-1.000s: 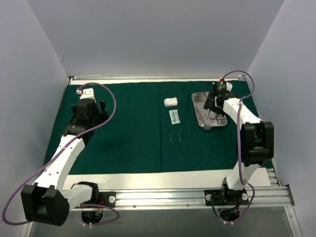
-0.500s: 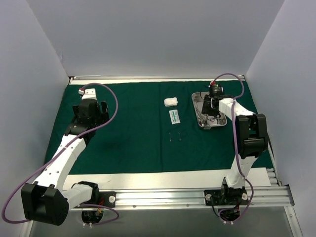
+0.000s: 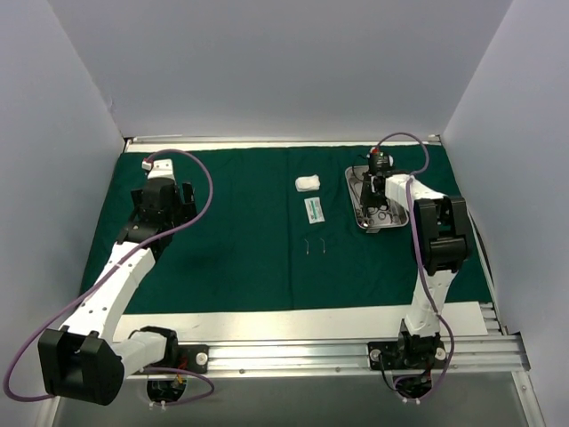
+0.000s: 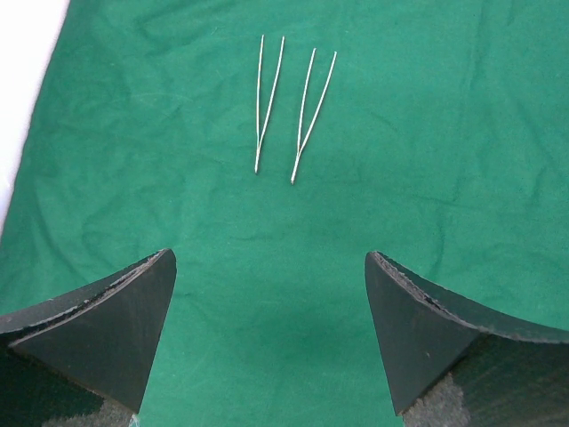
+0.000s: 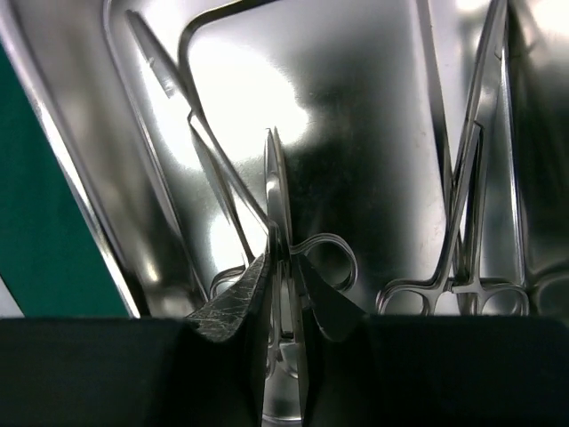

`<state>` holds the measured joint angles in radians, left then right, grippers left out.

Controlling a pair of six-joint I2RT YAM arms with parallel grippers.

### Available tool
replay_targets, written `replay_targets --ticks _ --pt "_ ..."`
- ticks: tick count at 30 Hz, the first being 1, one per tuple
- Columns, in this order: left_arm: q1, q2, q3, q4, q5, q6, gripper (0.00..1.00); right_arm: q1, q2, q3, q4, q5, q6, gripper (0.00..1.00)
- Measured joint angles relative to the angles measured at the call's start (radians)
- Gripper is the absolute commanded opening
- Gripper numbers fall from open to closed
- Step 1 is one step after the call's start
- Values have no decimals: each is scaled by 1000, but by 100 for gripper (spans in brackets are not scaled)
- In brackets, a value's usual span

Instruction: Open and lay out the surgical kit

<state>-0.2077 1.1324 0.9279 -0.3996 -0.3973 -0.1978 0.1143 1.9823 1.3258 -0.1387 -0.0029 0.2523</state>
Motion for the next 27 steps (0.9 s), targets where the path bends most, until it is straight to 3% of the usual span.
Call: replay_targets --ticks 5,17,27 --pt "0 6 0 0 0 1 97 -3 21 29 0 42 26 0" --pt "0 11 0 1 0 2 97 -62 68 93 8 60 115 0" --pt "0 11 0 2 0 4 97 -74 64 99 -31 51 144 17"
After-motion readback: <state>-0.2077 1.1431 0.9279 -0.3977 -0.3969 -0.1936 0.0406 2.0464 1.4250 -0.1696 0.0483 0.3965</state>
